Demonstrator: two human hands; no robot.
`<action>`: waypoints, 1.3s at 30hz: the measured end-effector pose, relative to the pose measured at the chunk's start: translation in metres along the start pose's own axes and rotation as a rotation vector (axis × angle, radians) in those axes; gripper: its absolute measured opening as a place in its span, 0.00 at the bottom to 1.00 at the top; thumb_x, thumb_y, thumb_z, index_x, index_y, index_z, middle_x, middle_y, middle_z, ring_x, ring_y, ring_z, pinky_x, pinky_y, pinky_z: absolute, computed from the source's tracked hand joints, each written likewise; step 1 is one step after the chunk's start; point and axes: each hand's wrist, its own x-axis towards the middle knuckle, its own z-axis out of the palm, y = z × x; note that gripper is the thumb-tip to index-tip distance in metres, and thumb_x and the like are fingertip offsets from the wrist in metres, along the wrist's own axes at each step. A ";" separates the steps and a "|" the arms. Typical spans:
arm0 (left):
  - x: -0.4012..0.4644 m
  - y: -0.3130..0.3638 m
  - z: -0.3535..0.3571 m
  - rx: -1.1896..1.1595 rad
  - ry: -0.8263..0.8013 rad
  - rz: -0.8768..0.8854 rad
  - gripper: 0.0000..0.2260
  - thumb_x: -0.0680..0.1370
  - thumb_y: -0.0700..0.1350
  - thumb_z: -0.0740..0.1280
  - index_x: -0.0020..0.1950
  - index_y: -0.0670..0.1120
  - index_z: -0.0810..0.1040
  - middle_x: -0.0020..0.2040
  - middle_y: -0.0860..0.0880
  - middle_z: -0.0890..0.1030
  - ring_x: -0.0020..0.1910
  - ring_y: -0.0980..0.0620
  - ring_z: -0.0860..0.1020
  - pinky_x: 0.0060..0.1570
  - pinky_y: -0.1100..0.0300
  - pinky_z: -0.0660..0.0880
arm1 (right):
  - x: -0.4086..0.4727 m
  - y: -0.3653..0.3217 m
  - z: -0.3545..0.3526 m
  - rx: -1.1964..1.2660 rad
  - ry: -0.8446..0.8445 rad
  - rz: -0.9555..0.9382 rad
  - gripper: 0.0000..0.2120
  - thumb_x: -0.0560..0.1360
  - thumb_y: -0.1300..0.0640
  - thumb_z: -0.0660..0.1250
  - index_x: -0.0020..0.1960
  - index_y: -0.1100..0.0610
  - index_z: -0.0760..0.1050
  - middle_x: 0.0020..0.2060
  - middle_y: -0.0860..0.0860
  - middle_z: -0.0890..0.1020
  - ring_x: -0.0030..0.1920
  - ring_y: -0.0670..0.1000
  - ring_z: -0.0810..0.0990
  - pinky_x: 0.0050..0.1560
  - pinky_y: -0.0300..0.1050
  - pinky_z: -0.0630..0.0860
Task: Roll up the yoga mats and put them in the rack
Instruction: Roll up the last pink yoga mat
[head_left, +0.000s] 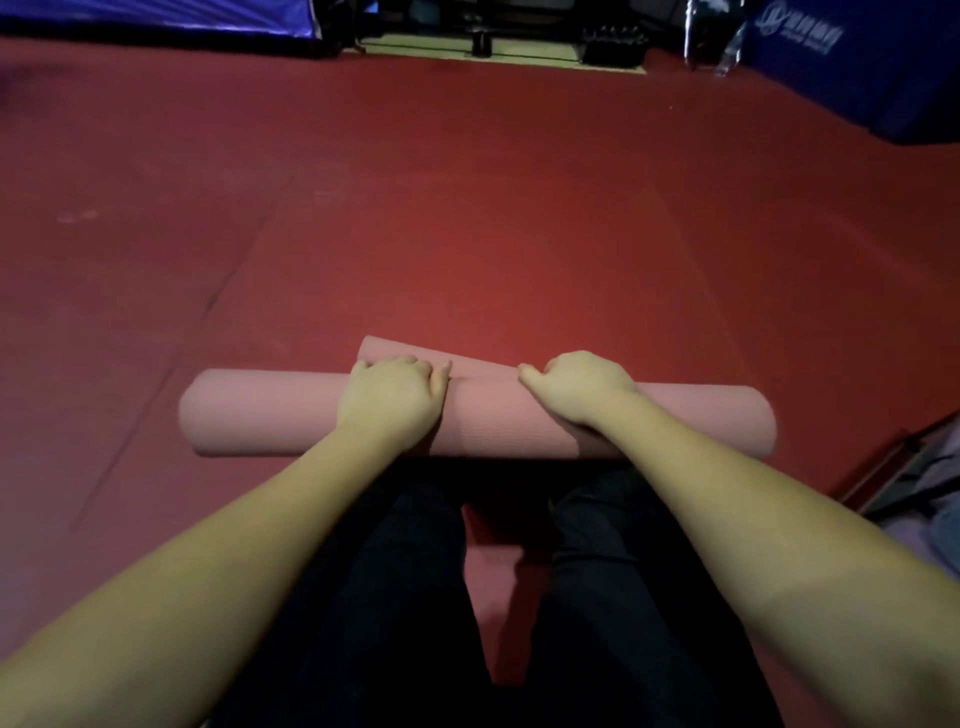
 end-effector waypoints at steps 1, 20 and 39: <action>0.000 0.002 -0.006 0.007 0.002 0.004 0.22 0.84 0.53 0.49 0.54 0.46 0.81 0.57 0.45 0.82 0.57 0.42 0.78 0.57 0.49 0.68 | -0.002 0.002 -0.005 0.007 -0.012 -0.004 0.35 0.76 0.34 0.46 0.59 0.57 0.79 0.58 0.59 0.81 0.57 0.60 0.78 0.52 0.51 0.73; 0.058 -0.018 0.007 -0.214 -0.684 -0.181 0.26 0.83 0.57 0.54 0.75 0.42 0.69 0.76 0.42 0.66 0.73 0.41 0.66 0.72 0.48 0.62 | -0.042 0.009 0.044 0.036 0.429 -0.190 0.22 0.76 0.40 0.53 0.47 0.56 0.77 0.46 0.53 0.80 0.50 0.59 0.75 0.51 0.53 0.73; -0.021 0.005 0.036 -0.009 0.114 0.010 0.24 0.80 0.60 0.51 0.53 0.44 0.80 0.49 0.45 0.82 0.51 0.41 0.78 0.57 0.46 0.68 | 0.007 0.002 0.032 -0.052 0.269 -0.006 0.26 0.79 0.40 0.50 0.54 0.53 0.82 0.53 0.54 0.83 0.56 0.58 0.79 0.55 0.49 0.71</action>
